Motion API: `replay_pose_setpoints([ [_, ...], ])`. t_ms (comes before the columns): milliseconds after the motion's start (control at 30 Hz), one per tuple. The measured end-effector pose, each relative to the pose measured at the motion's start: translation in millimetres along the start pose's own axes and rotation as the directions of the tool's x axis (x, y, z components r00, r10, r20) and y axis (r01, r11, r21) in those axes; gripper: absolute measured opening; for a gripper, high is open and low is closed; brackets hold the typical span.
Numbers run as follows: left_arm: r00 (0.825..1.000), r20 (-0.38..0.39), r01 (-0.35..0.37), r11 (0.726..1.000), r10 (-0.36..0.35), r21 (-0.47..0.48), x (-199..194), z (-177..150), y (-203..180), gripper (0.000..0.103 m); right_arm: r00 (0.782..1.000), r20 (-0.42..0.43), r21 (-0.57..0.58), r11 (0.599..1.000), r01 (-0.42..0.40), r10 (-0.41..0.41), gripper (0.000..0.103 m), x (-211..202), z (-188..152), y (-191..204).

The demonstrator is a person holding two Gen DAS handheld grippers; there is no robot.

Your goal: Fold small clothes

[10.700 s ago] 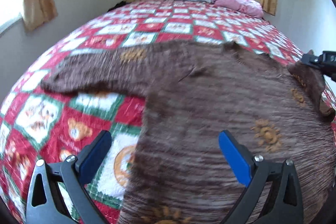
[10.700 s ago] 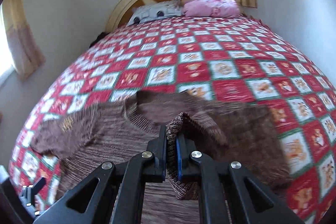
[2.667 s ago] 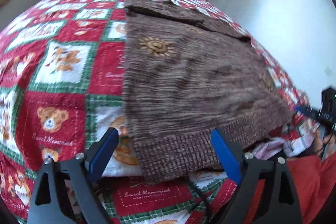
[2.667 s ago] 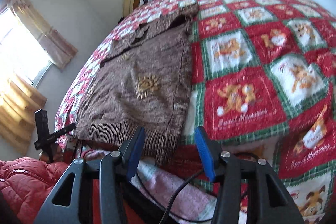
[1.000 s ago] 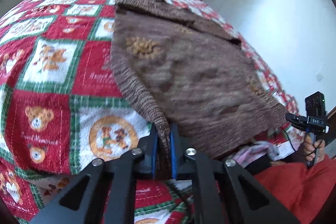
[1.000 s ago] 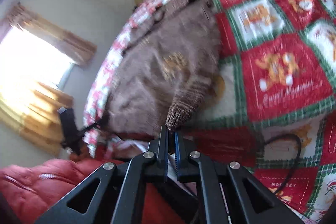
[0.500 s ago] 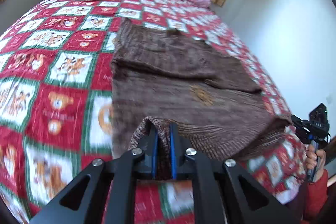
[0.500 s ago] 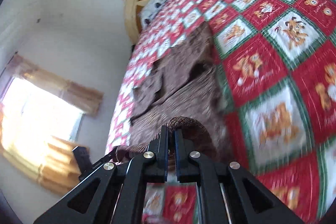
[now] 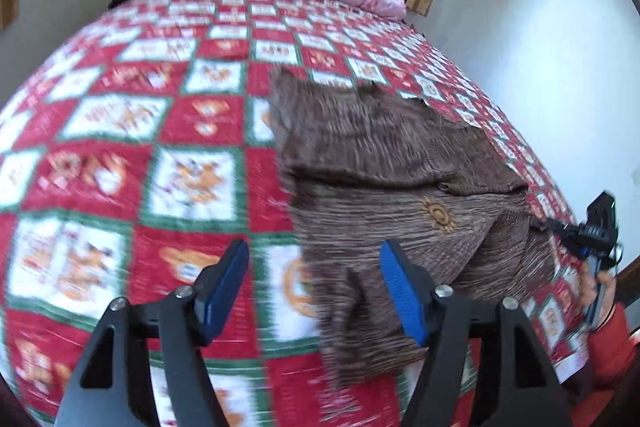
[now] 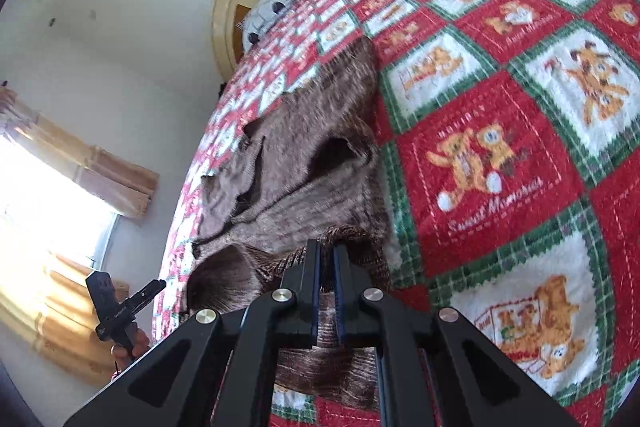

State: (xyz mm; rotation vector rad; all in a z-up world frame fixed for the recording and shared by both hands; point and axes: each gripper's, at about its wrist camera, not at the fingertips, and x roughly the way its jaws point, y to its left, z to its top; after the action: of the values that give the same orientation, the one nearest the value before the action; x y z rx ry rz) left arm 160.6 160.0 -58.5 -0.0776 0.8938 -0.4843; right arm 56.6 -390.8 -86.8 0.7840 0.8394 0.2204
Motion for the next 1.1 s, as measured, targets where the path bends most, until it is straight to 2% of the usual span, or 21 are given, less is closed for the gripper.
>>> replay_pose_setpoints([
  [100,0.999,-0.003,-0.031,0.988,0.032,0.150,-2,-2,-9,0.071,0.997,0.060,-0.002,0.999,-0.052,0.052,0.008,-13,1,5],
  [167,0.998,-0.017,-0.054,0.961,0.061,0.272,1,-7,-21,0.074,0.994,0.092,-0.014,0.998,-0.064,0.065,0.010,-19,-1,11],
  [200,0.996,-0.018,-0.071,0.939,0.082,0.336,3,-11,-28,0.074,0.993,0.107,-0.030,0.998,-0.055,0.058,0.011,-23,-3,15],
  [233,0.993,-0.016,-0.098,0.899,0.116,0.426,8,-17,-38,0.074,0.992,0.114,-0.048,0.998,-0.040,0.046,0.011,-25,-6,19],
  [267,0.989,-0.011,-0.122,0.848,0.149,0.515,15,-23,-48,0.074,0.992,0.117,-0.060,0.998,-0.032,0.039,0.011,-28,-8,23],
  [300,0.987,-0.009,-0.127,0.818,0.160,0.560,17,-26,-52,0.074,0.993,0.117,-0.070,0.997,-0.026,0.035,0.011,-29,-11,25],
  [367,0.987,-0.025,-0.102,0.733,0.160,0.673,28,-35,-65,0.074,0.993,0.113,-0.086,0.996,-0.017,0.027,0.011,-32,-14,29],
  [433,0.987,-0.056,-0.062,0.688,0.147,0.723,38,-37,-75,0.074,0.993,0.117,-0.100,0.995,-0.004,0.016,0.011,-37,-18,32],
  [500,0.989,-0.083,-0.020,0.675,0.121,0.737,52,-31,-85,0.074,0.992,0.125,-0.099,0.995,0.001,0.011,0.011,-43,-20,32],
  [600,0.990,-0.111,0.017,0.708,0.087,0.706,71,-17,-90,0.074,0.988,0.151,-0.083,0.997,0.003,0.010,0.011,-50,-23,30],
  [667,0.990,-0.132,0.041,0.763,0.058,0.646,82,-6,-85,0.073,0.987,0.163,-0.079,0.997,0.005,0.008,0.011,-55,-24,29],
  [767,0.981,-0.183,0.138,0.877,-0.058,0.461,89,9,-65,0.053,0.985,0.170,-0.075,0.997,0.017,-0.004,0.011,-62,-28,27],
  [833,0.979,-0.186,0.144,0.917,-0.078,0.372,93,10,-54,0.048,0.985,0.170,-0.075,0.997,0.023,-0.010,0.011,-64,-30,26],
  [900,0.980,-0.159,0.161,0.943,-0.118,0.291,89,7,-44,0.039,0.985,0.170,-0.082,0.996,0.036,-0.022,0.011,-64,-32,25],
  [967,0.978,-0.152,0.174,0.957,-0.141,0.232,88,7,-39,0.037,0.984,0.175,-0.091,0.994,0.056,-0.039,0.011,-62,-32,25],
  [1033,0.976,-0.148,0.187,0.964,-0.160,0.190,89,7,-37,0.037,0.983,0.177,-0.096,0.993,0.069,-0.051,0.011,-61,-32,24],
  [1100,0.976,-0.146,0.188,0.968,-0.164,0.168,89,6,-37,0.047,0.980,0.179,-0.111,0.987,0.113,-0.091,0.011,-58,-29,26],
])
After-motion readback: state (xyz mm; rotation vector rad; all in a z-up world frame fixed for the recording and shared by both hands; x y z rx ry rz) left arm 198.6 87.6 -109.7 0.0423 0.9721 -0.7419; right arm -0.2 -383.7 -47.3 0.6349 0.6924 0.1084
